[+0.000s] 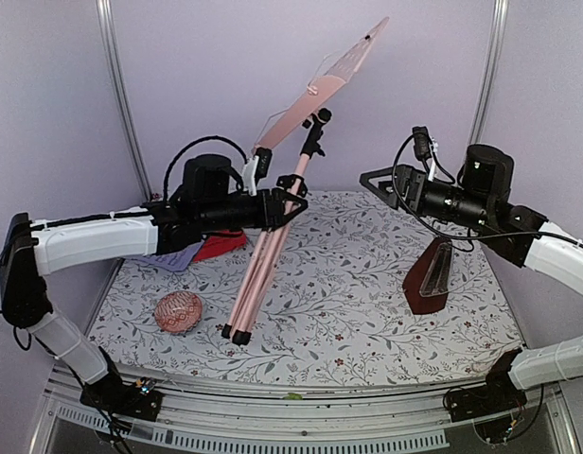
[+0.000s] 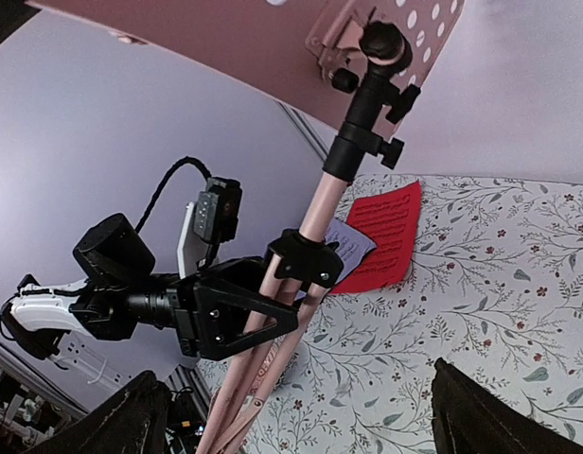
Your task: Set up the instrument practice props
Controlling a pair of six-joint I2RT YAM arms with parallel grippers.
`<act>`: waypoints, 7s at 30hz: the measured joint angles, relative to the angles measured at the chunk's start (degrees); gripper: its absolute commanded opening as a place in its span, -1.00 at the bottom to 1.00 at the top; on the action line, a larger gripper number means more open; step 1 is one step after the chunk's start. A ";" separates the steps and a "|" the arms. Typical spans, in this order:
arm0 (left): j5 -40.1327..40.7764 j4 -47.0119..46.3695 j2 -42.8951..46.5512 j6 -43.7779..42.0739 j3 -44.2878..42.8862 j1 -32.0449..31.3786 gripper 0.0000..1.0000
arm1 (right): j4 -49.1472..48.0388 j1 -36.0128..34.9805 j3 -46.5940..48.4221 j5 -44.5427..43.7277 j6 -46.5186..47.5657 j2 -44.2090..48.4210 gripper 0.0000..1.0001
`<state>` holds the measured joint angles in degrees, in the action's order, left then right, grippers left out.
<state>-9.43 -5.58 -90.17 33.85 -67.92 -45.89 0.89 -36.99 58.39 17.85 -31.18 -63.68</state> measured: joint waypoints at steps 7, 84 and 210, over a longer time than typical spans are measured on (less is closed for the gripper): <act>-12.81 -11.41 3.15 1.40 0.48 0.07 -1.00 | -8.00 0.04 3.41 7.15 -3.50 -8.70 0.90; 5.77 -27.28 12.39 -13.77 25.94 -0.39 0.58 | -17.84 -3.52 32.20 2.12 18.29 -35.10 -1.00; 20.81 -12.33 4.20 -37.88 24.81 -6.78 -1.00 | -12.61 -5.29 24.20 4.85 31.21 -20.28 0.55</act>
<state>11.38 -17.91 -85.97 -4.03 -43.11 -52.66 -11.73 -42.28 82.59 22.70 0.03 -83.96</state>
